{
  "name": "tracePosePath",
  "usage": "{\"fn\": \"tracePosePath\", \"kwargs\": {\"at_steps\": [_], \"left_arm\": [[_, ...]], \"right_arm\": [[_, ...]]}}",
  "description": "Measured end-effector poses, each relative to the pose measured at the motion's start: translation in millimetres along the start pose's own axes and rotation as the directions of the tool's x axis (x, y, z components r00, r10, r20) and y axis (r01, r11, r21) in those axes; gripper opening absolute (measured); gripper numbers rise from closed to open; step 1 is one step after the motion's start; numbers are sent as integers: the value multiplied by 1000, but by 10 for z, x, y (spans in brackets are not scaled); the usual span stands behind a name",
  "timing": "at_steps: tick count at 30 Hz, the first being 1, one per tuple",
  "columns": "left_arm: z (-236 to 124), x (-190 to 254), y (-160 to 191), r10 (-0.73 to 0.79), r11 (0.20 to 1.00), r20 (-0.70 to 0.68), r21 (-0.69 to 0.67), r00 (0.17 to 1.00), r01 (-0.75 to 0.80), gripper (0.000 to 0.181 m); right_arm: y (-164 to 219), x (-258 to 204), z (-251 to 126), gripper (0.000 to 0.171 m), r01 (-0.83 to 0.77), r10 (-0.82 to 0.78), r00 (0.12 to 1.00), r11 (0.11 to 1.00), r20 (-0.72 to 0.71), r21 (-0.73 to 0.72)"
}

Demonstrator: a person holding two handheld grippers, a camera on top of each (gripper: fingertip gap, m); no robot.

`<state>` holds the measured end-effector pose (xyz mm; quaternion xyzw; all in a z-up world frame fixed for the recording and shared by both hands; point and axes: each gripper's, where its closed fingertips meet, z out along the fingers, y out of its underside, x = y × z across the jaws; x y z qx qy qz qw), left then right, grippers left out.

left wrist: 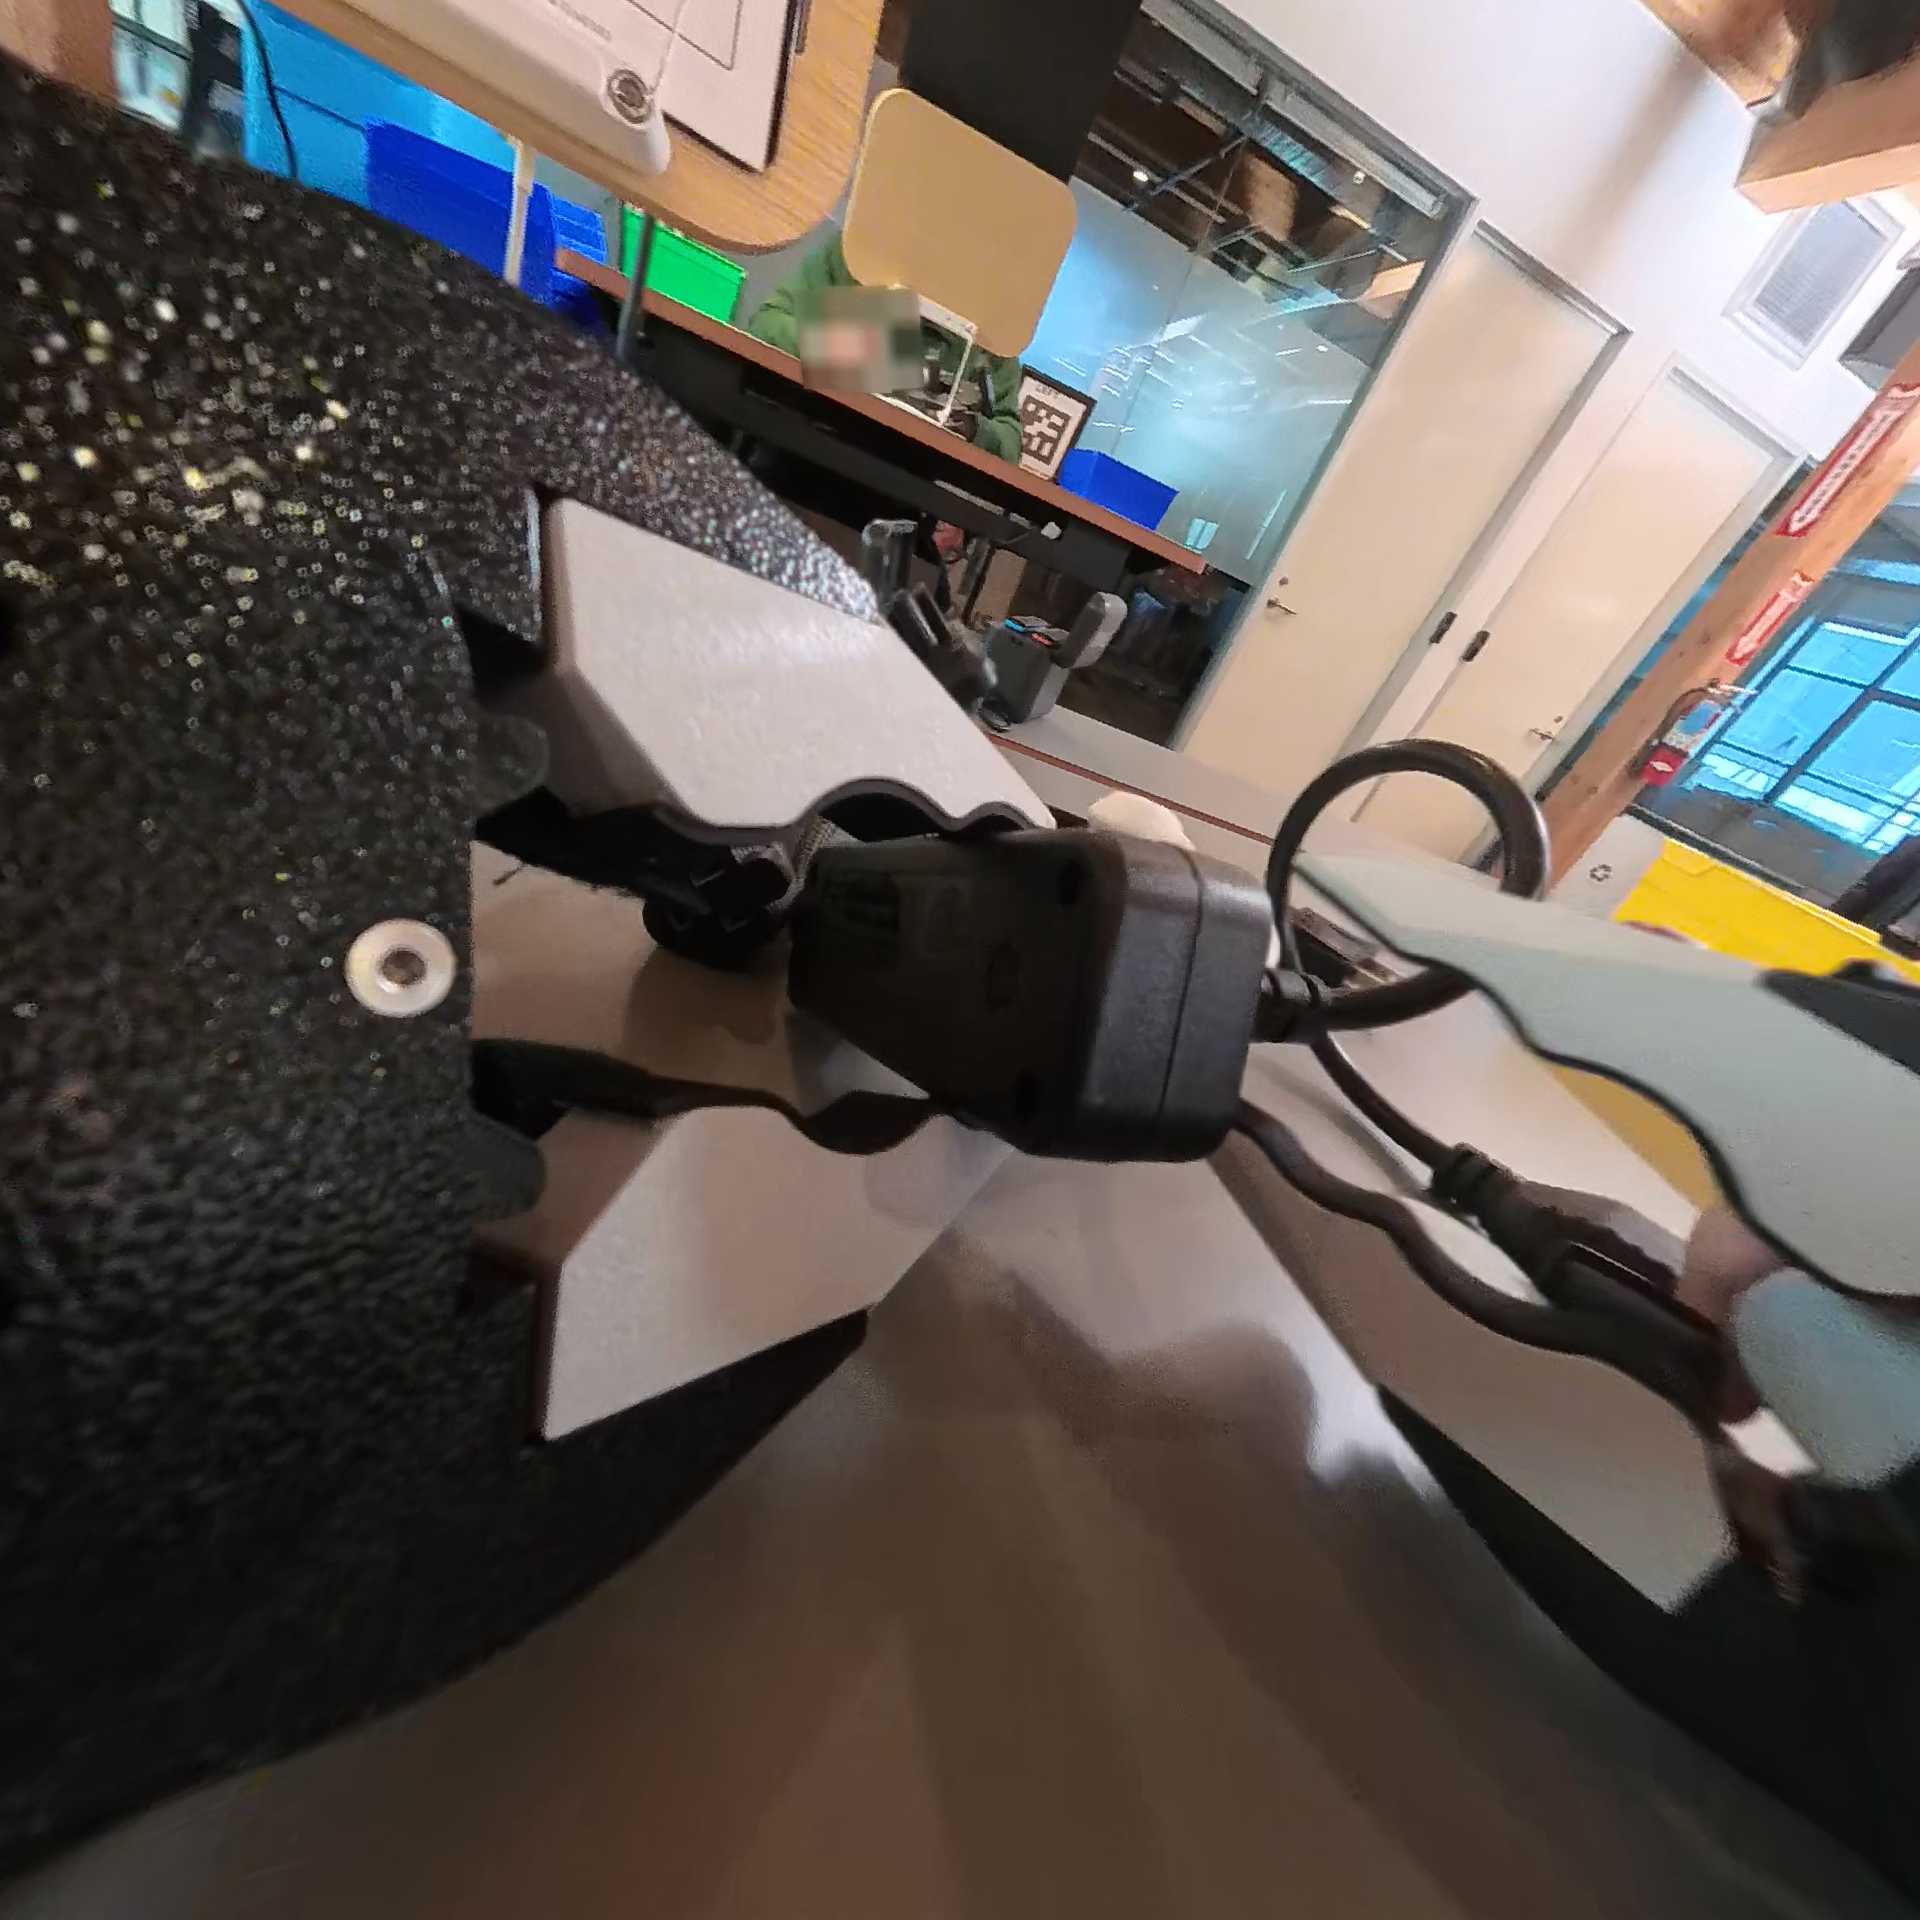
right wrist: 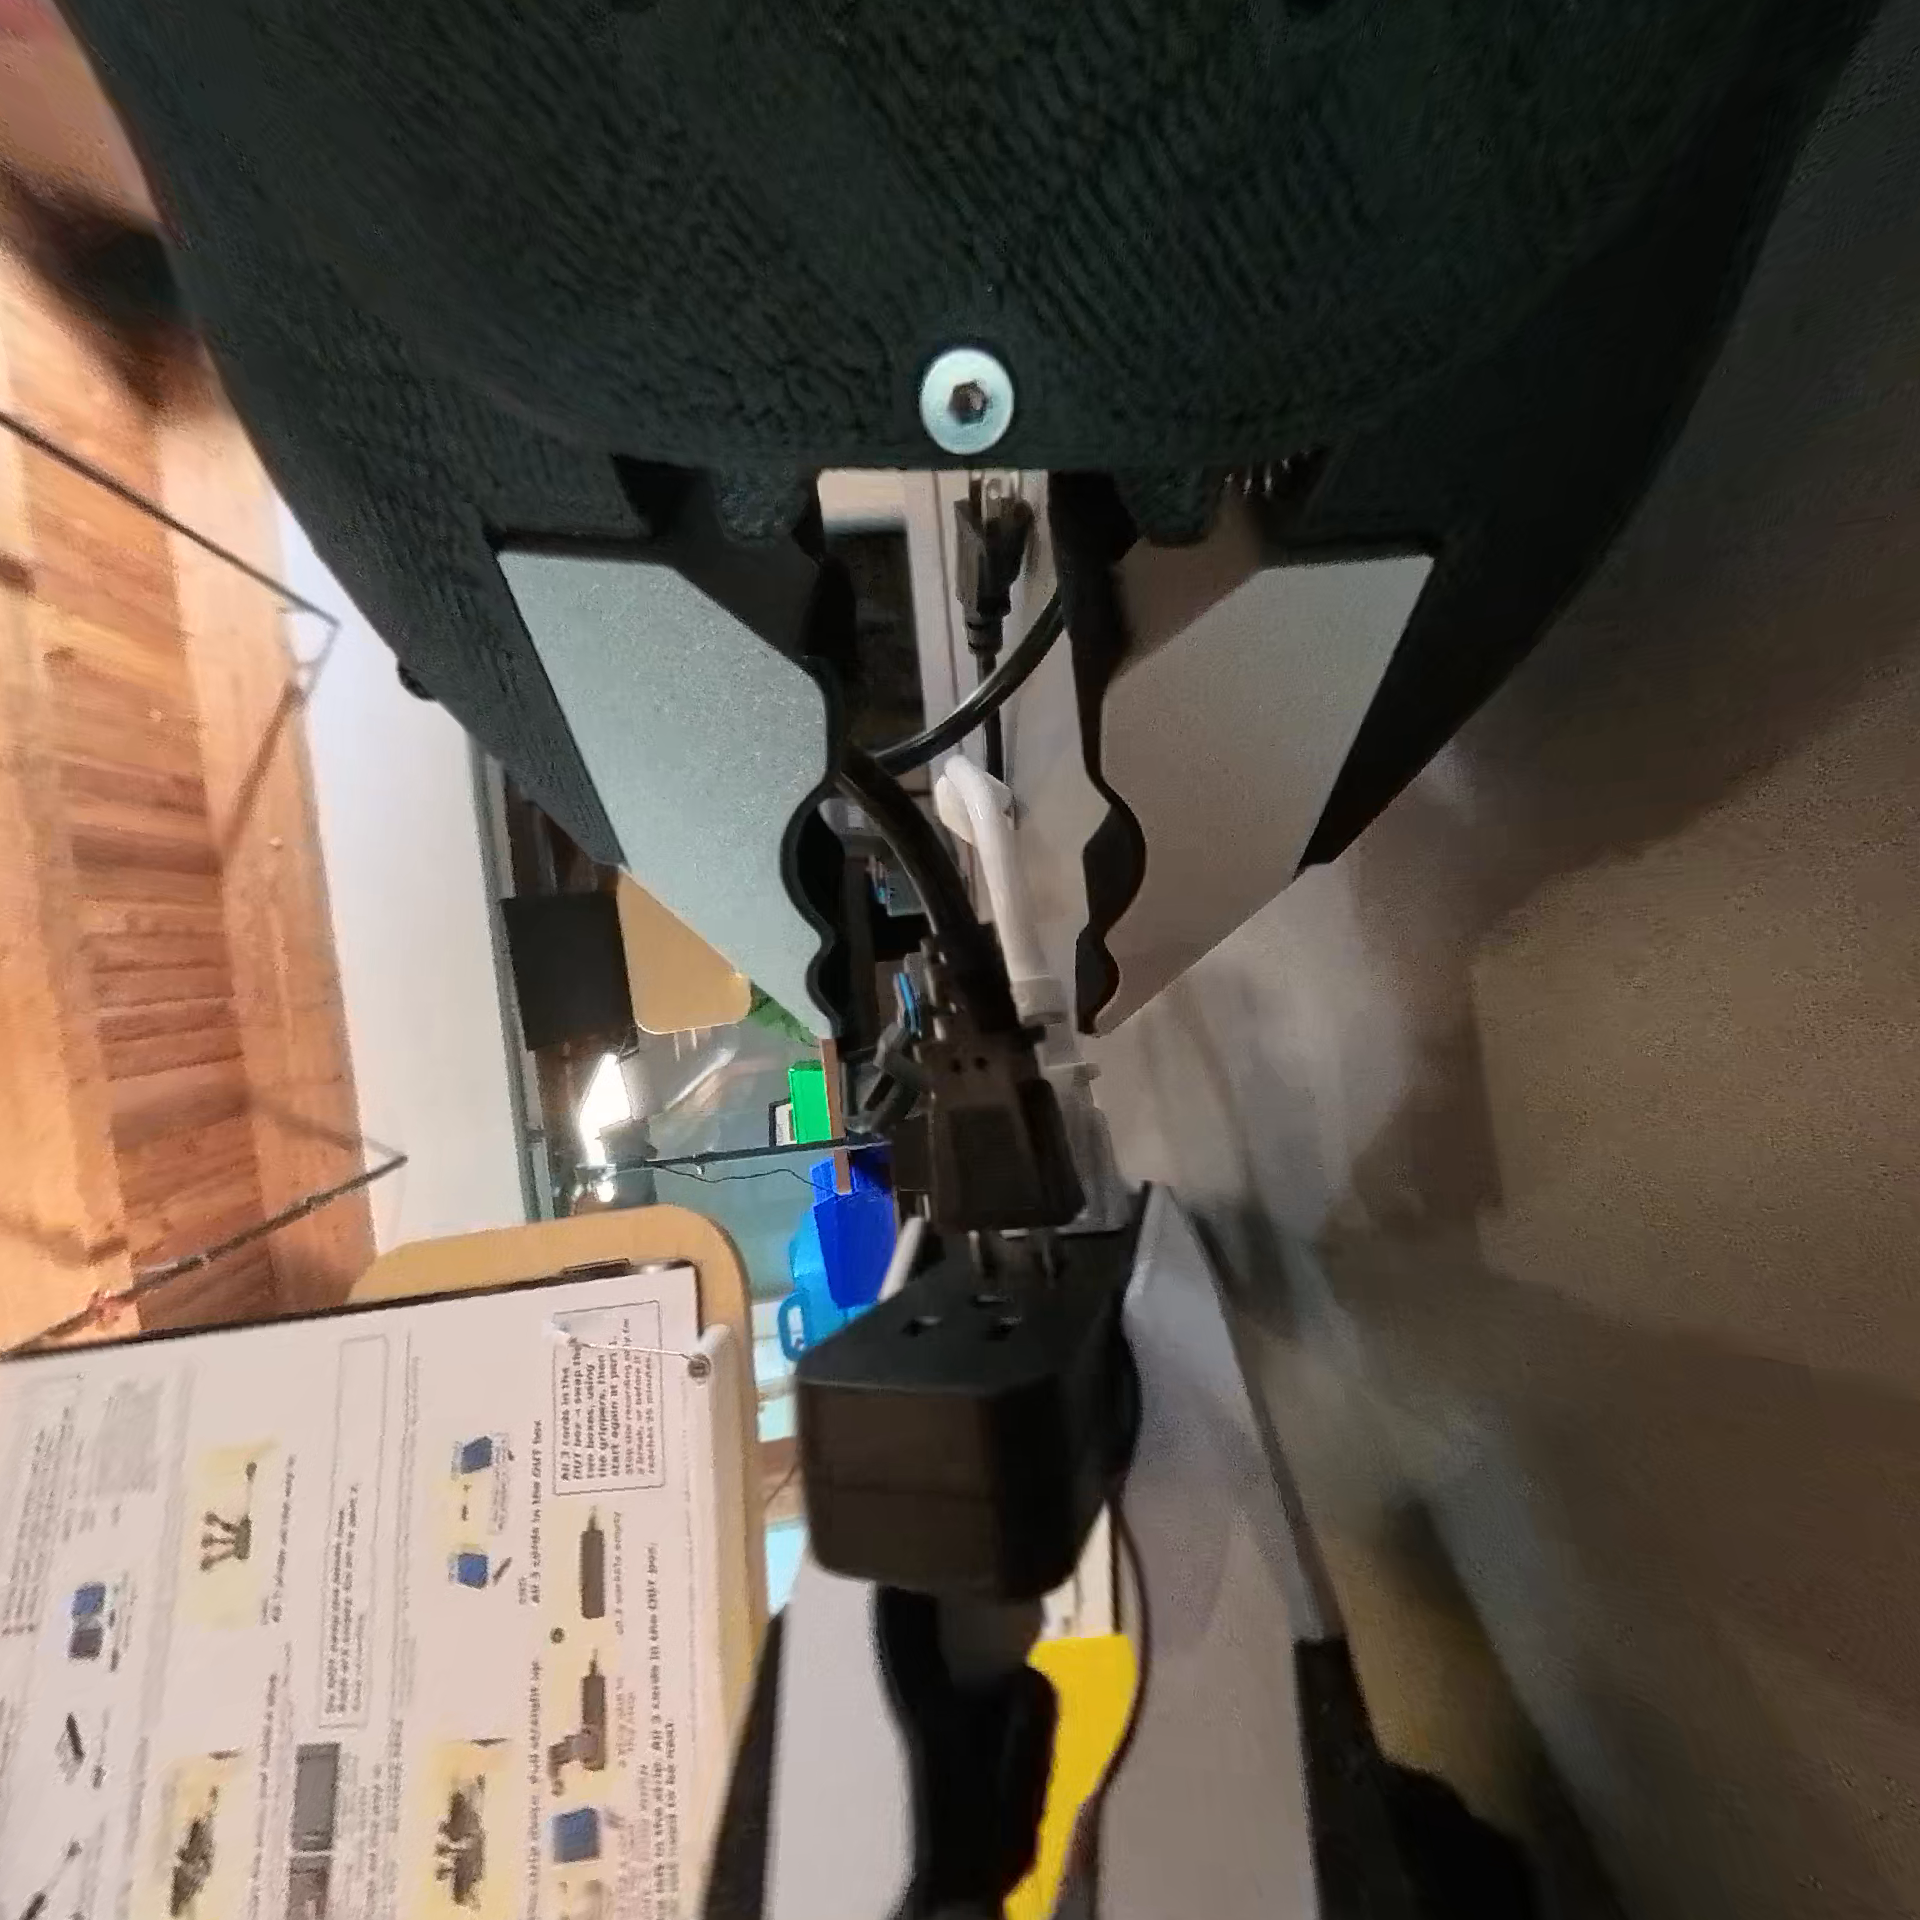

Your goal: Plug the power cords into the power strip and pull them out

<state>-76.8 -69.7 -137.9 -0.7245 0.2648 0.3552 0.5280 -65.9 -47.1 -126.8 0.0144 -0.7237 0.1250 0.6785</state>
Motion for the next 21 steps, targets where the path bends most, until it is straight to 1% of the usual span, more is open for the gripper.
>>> {"fn": "tracePosePath", "kwargs": {"at_steps": [1, 2, 3, 4, 6, 9, 10, 14, 16, 18, 21], "left_arm": [[-9, 10, -26, 1, 1000, -6, 16, 1000, -1, 44], [-17, 17, -44, 3, 1000, -9, 26, 1000, -3, 45], [-21, 22, -49, 7, 1000, -10, 29, 1000, -7, 45], [-21, 20, -48, 8, 1000, -8, 28, 1000, -8, 45], [-24, 21, -47, 11, 1000, -9, 29, 1000, -11, 45], [-33, 12, -41, 21, 999, -1, 25, 1000, -21, 45], [-37, 12, -40, 20, 999, -1, 25, 1000, -20, 45], [-61, 5, -77, 26, 999, 7, 43, 1000, -26, 44], [-76, -33, -41, 11, 1000, 21, 28, 1000, -12, 44], [-106, -103, -19, -49, 998, 35, 32, 998, 48, 44], [-137, -162, -26, -91, 995, 46, 56, 995, 88, 43]], "right_arm": [[-4, -18, 17, 42, 30, -30, 1000, 1000, -3, -9], [-7, -16, 25, 38, 58, -59, 998, 998, -17, -15], [-7, 0, 22, 28, 90, -91, 995, 996, -38, -19], [-10, -6, 18, 24, 121, -122, 992, 992, -43, -19], [-12, -16, 14, 22, 149, -149, 988, 989, -44, -18], [-14, -22, 6, 19, 145, -145, 989, 989, -32, -5], [-14, -6, -5, 14, 152, -152, 987, 988, -44, -1], [-25, 35, -52, 14, 158, -157, 986, 987, -58, 15], [94, 111, -78, 14, 158, -160, 984, 987, -81, -34], [270, 250, -129, 13, 120, -128, 985, 990, -119, -74], [528, 562, -265, 13, 91, -120, 967, 986, -223, -138]]}}
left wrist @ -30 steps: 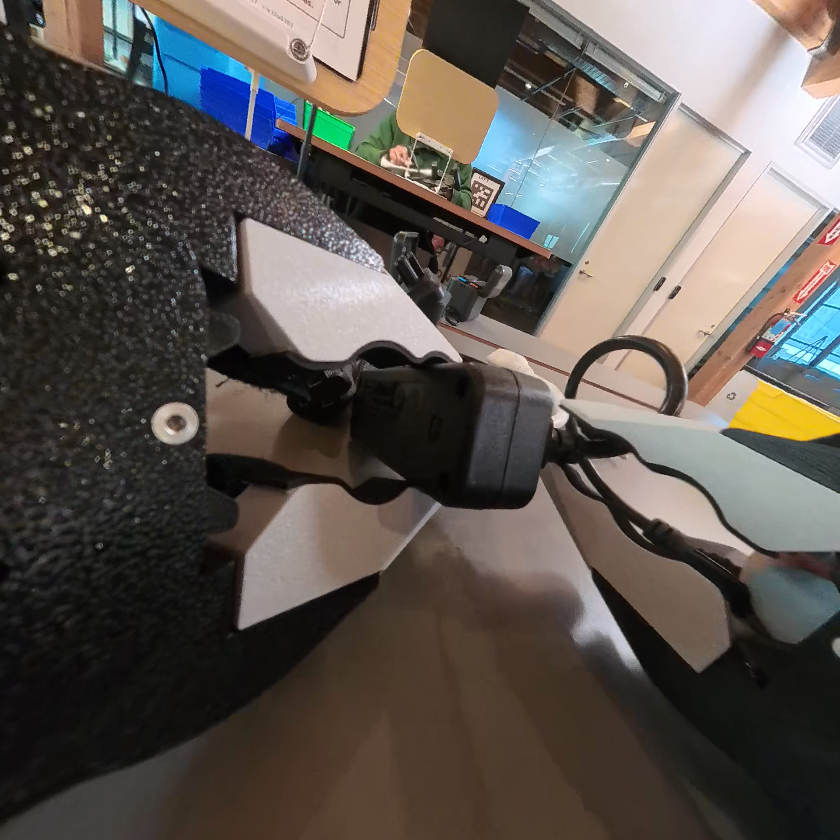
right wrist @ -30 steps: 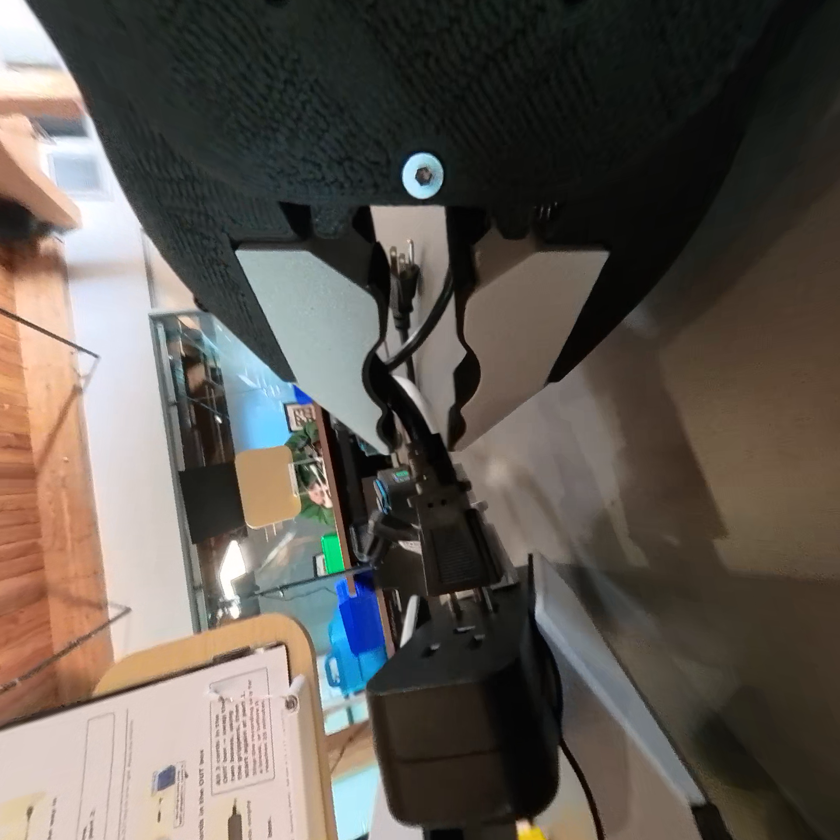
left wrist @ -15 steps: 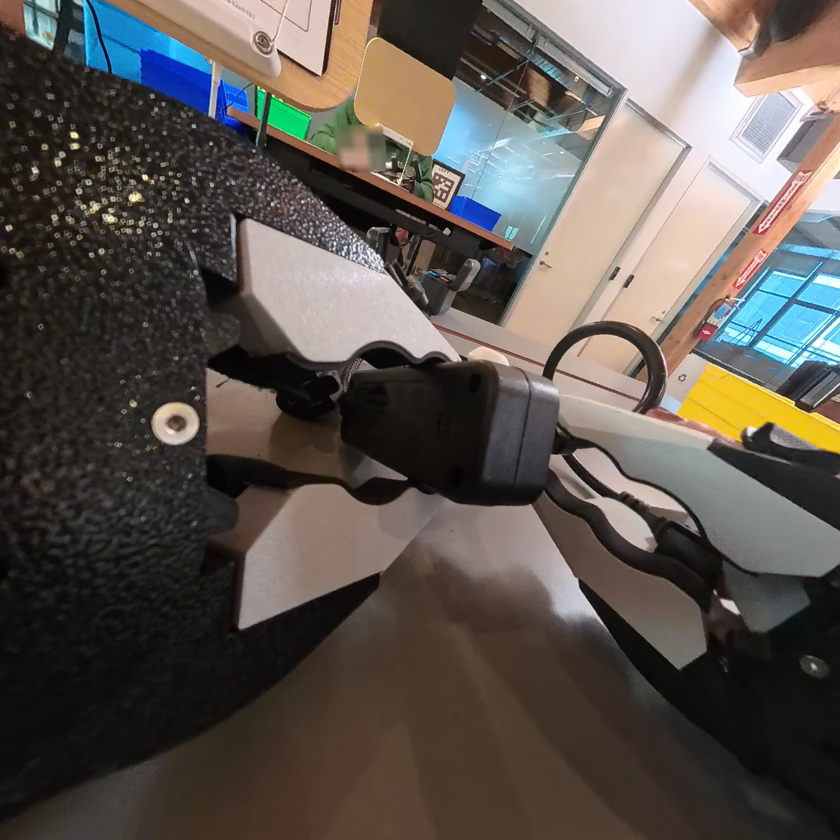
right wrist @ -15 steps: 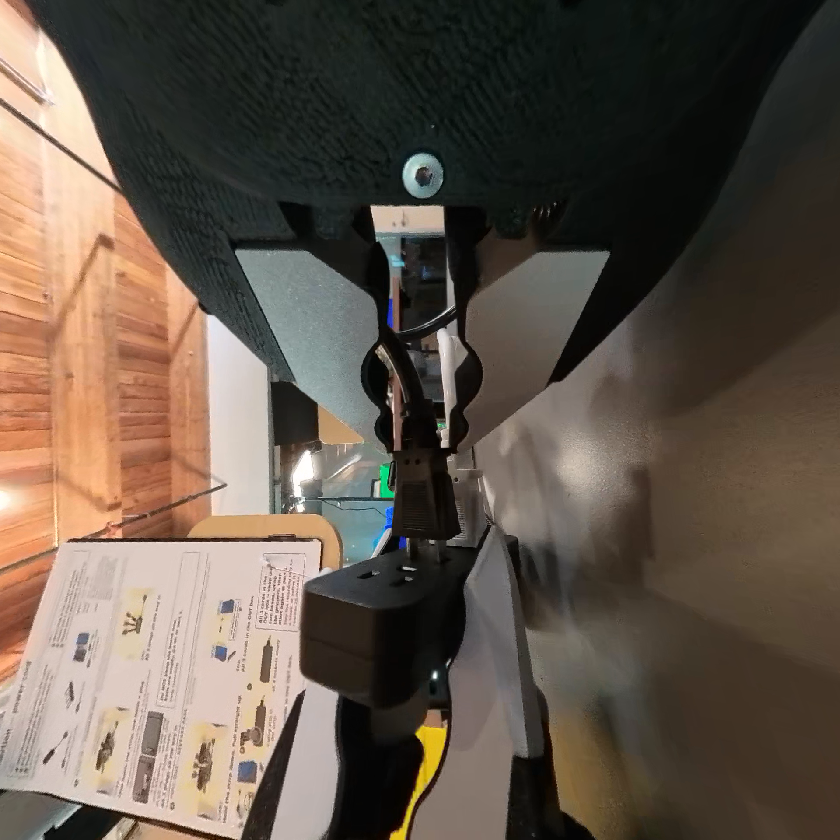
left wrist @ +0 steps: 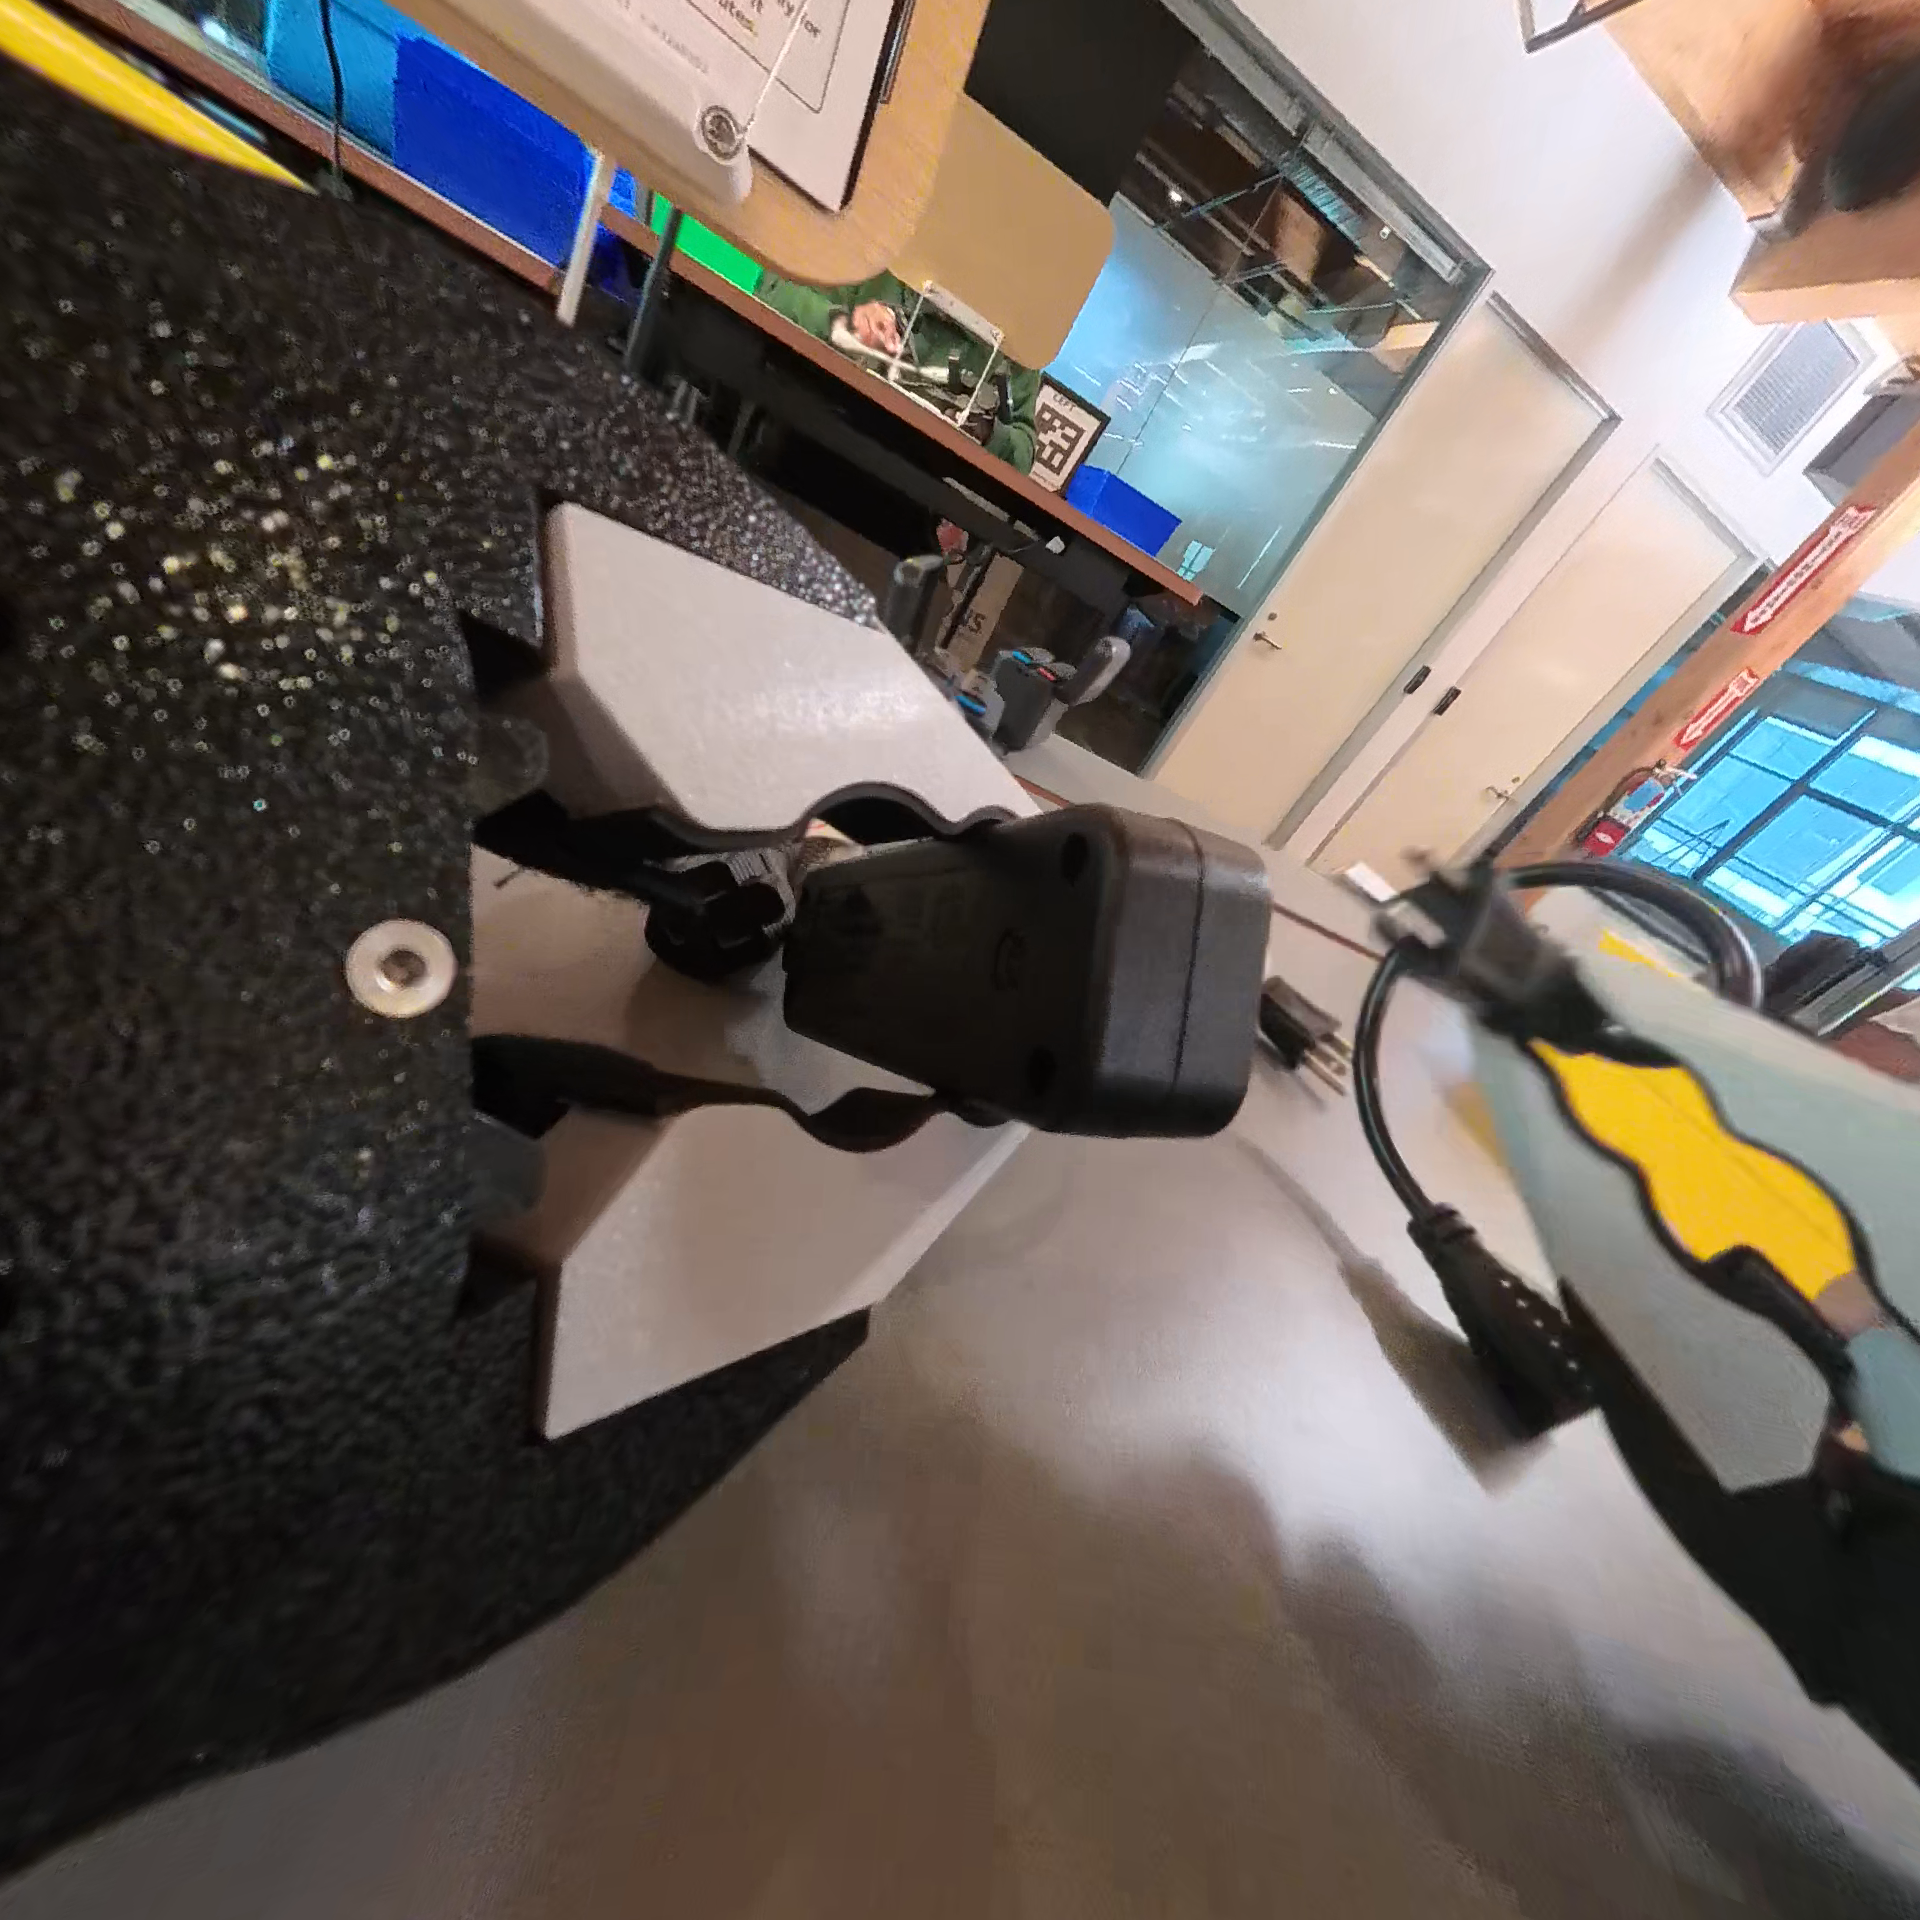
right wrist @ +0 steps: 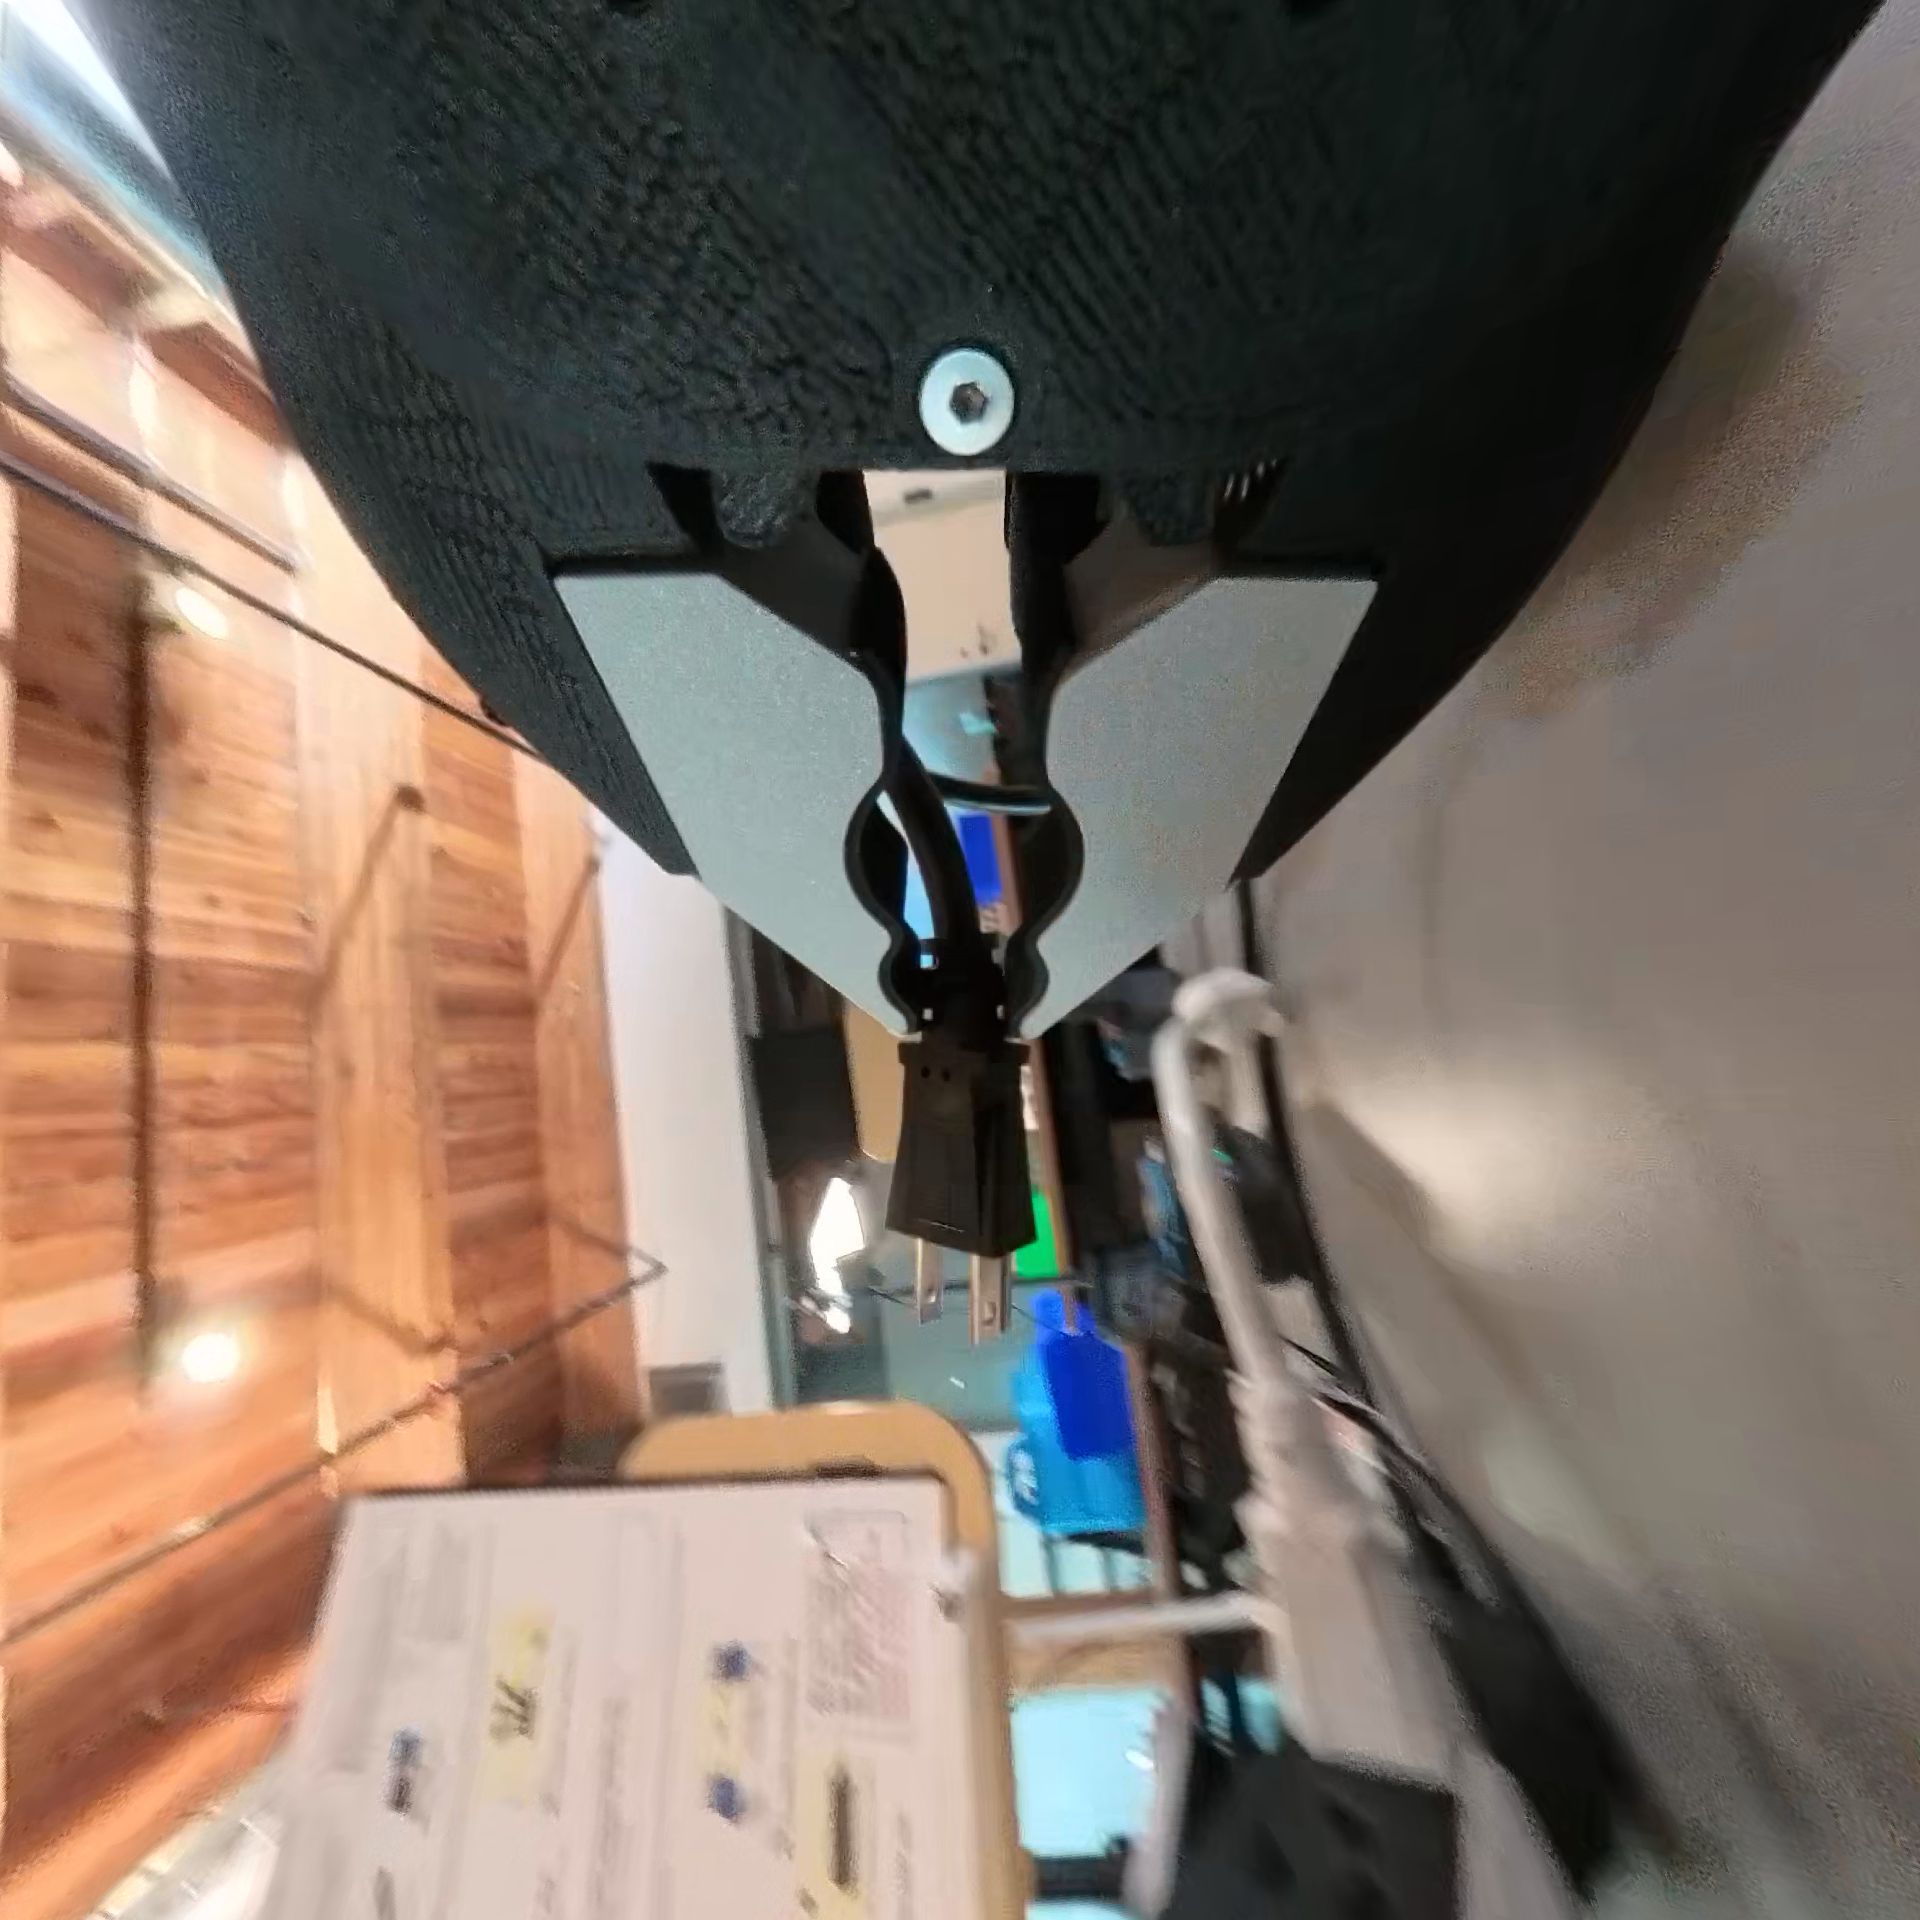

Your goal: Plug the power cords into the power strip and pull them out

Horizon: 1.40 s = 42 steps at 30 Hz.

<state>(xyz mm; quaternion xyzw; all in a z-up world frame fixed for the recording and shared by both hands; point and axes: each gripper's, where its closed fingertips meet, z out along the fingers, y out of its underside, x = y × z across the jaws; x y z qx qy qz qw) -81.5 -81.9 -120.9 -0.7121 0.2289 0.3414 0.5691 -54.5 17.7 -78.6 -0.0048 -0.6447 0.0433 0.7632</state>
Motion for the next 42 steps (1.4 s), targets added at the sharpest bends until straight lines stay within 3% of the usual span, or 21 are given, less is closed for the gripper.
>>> {"fn": "tracePosePath", "kwargs": {"at_steps": [4, 7, 14, 17, 20, 24, 29, 32, 34, 36, 37, 40, 42], "left_arm": [[-67, 48, -193, 23, 994, -17, 111, 1000, -21, 43], [-101, 51, -269, 21, 988, -15, 153, 1000, -19, 43], [-153, -2, -333, -41, 978, -20, 202, 999, 44, 43], [-149, 9, -332, -39, 978, -26, 204, 999, 44, 43], [-142, 32, -334, -28, 979, -33, 201, 999, 34, 43], [-130, 67, -333, -10, 980, -42, 197, 999, 18, 43], [-110, 113, -334, 15, 982, -51, 189, 999, -5, 43], [-94, 129, -338, 22, 982, -53, 186, 998, -12, 43], [-82, 132, -343, 24, 983, -53, 186, 998, -13, 43], [-75, 131, -346, 23, 983, -51, 184, 998, -14, 42], [-75, 131, -347, 25, 983, -49, 183, 998, -16, 42], [-80, 120, -346, 24, 983, -43, 181, 999, -16, 42], [-83, 117, -346, 23, 983, -42, 182, 999, -15, 43]], "right_arm": [[508, 484, -118, 13, -20, -3, 985, 991, -171, -129], [855, 553, -180, 13, -21, -14, 986, 977, -165, -211], [1214, 39, -167, 14, -74, 134, 977, 943, 166, -324], [1164, -165, -199, 15, -185, 297, 907, 918, 299, -350], [1190, -384, -305, 15, -168, 347, 834, 900, 429, -403], [1175, -573, -450, 15, -140, 361, 755, 904, 547, -404], [1227, -591, -522, 16, -186, 439, 707, 872, 554, -453], [1119, -498, -605, 34, -383, 610, 579, 789, 542, -480], [895, -364, -742, 62, -580, 747, 343, 646, 570, -497], [749, -167, -843, 66, -715, 797, 152, 498, 585, -492], [713, -60, -852, 66, -760, 798, 110, 451, 592, -467], [828, 196, -584, 60, -804, 839, 165, 419, 518, -422], [1061, 220, -215, 54, -768, 898, 223, 401, 378, -500]]}}
